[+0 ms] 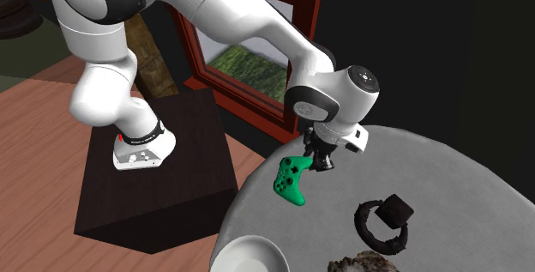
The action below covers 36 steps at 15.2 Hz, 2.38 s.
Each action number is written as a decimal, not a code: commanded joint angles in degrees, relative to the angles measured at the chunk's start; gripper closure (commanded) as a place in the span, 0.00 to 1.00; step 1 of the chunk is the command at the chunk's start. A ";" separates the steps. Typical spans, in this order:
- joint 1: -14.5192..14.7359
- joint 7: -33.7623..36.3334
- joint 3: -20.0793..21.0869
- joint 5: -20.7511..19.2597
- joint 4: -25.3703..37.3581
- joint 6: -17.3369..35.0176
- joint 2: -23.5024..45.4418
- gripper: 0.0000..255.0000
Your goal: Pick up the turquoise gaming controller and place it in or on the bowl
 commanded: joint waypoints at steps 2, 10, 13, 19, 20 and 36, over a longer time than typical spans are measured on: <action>0.17 0.23 -0.25 -0.53 0.54 -1.99 -1.50 1.00; 0.55 0.79 -0.69 -1.69 2.61 -7.23 -4.82 1.00; 0.66 0.96 -0.81 -2.06 3.59 -9.25 -5.90 1.00; 0.83 1.23 -1.00 -2.70 5.91 -13.37 -7.79 1.00; 0.86 1.26 -1.02 -2.79 6.35 -14.06 -8.06 1.00; -6.68 -11.40 -7.13 -5.43 2.55 -13.88 -12.56 1.00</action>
